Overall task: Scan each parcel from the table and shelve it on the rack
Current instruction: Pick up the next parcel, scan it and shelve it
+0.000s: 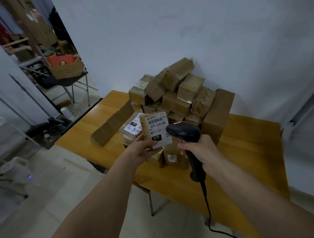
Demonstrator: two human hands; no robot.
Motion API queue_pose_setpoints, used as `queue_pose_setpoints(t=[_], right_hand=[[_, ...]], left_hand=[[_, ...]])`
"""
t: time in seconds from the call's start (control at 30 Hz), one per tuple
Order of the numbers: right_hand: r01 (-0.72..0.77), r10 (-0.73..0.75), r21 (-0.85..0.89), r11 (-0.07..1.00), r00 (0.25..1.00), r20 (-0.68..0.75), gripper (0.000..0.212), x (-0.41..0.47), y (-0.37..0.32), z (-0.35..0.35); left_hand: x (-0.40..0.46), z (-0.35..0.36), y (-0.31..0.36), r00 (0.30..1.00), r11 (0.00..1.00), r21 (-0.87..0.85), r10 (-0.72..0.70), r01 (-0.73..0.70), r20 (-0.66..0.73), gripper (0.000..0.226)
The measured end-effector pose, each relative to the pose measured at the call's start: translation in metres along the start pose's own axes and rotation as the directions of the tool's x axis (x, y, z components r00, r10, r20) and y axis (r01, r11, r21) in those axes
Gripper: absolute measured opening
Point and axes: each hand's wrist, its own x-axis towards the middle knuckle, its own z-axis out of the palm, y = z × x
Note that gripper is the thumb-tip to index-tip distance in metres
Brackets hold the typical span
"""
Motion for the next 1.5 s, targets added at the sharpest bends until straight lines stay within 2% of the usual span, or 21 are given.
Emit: queue_pose_setpoints(t=[0.17, 0.33, 0.67, 0.9, 1.13, 1.23, 1.37, 1.5], right_hand=[[0.076, -0.076, -0.04, 0.996, 0.997, 0.001, 0.005, -0.011, -0.002, -0.005], [0.102, -0.103, -0.063, 0.993, 0.995, -0.011, 0.003, -0.016, -0.005, -0.01], [0.127, -0.127, -0.067, 0.99, 0.992, 0.002, 0.002, -0.021, -0.007, -0.016], [0.092, -0.092, 0.006, 0.996, 0.995, -0.029, 0.007, -0.019, -0.005, -0.017], [0.072, -0.062, 0.062, 0.995, 0.987, -0.146, 0.009, -0.02, 0.0, -0.024], [0.054, -0.028, 0.103, 0.993, 0.971, -0.238, 0.016, -0.024, 0.005, -0.031], [0.018, 0.038, 0.154, 0.988, 0.936, -0.351, 0.012, -0.039, 0.015, -0.044], [0.031, 0.07, 0.217, 0.976, 0.894, -0.442, 0.012, -0.064, 0.028, -0.061]], left_hand=[[-0.008, 0.007, -0.002, 0.998, 0.999, -0.018, 0.033, -0.032, 0.054, 0.069], [-0.012, 0.015, -0.004, 0.998, 0.999, -0.01, 0.047, -0.047, 0.05, 0.067], [-0.01, 0.021, -0.005, 0.998, 0.999, 0.006, 0.045, -0.045, 0.05, 0.07], [-0.004, 0.026, -0.004, 0.997, 0.999, 0.013, 0.036, -0.037, 0.074, 0.083], [0.016, 0.042, 0.001, 0.991, 0.994, 0.11, -0.005, -0.009, 0.131, 0.078], [0.027, 0.058, -0.006, 0.983, 0.976, 0.215, -0.054, 0.015, 0.177, 0.078], [0.035, 0.084, -0.026, 0.958, 0.909, 0.416, -0.135, 0.019, 0.252, 0.07], [0.024, 0.107, -0.051, 0.934, 0.881, 0.472, -0.196, 0.034, 0.299, 0.074]])
